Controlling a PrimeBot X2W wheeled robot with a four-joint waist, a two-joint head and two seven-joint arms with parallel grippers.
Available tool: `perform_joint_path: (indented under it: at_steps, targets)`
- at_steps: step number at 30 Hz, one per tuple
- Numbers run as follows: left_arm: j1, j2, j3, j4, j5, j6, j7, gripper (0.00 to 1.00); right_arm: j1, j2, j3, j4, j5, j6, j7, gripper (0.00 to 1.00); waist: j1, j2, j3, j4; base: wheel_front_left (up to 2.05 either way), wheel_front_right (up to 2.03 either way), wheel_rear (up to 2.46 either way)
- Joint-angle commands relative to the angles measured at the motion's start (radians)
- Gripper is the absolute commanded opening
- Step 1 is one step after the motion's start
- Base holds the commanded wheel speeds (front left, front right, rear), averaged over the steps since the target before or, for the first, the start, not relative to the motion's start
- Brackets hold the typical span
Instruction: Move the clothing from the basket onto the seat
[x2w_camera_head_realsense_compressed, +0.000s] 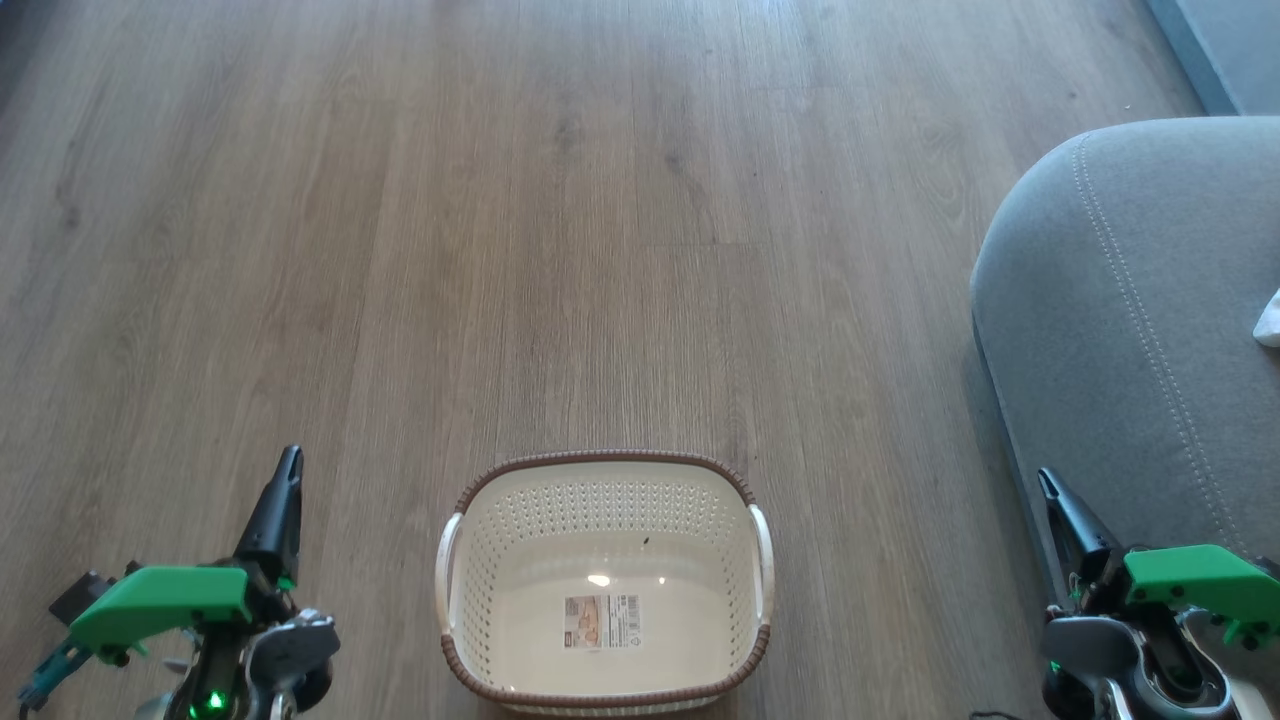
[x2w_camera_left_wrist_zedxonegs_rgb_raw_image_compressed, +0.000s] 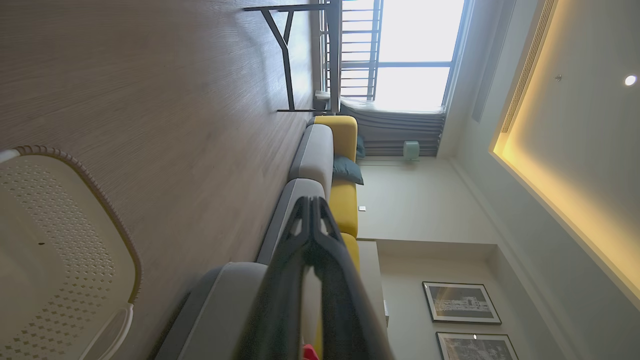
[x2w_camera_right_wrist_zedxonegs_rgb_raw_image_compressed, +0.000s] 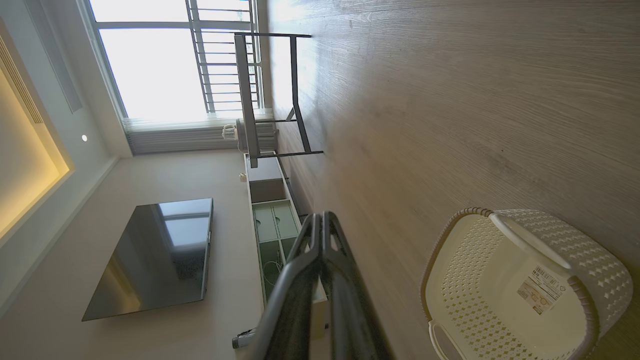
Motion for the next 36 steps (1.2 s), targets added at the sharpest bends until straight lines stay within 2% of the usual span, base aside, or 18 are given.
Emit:
perform_joint_path:
  at_steps: [1, 36]
  targets:
    - [-0.056, 0.005, 0.036, -0.035, -0.005, -0.007, 0.007, 0.00, -0.052, -0.007, 0.017, -0.041, 0.006, 0.007, 0.008, 0.00, 0.0000, 0.0000, 0.000, 0.000, 0.00, 0.00, 0.00]
    - [-0.056, 0.005, 0.036, -0.035, -0.005, -0.007, 0.007, 0.00, -0.052, -0.007, 0.017, -0.041, 0.006, 0.007, 0.008, 0.00, 0.0000, 0.0000, 0.000, 0.000, 0.00, 0.00, 0.00]
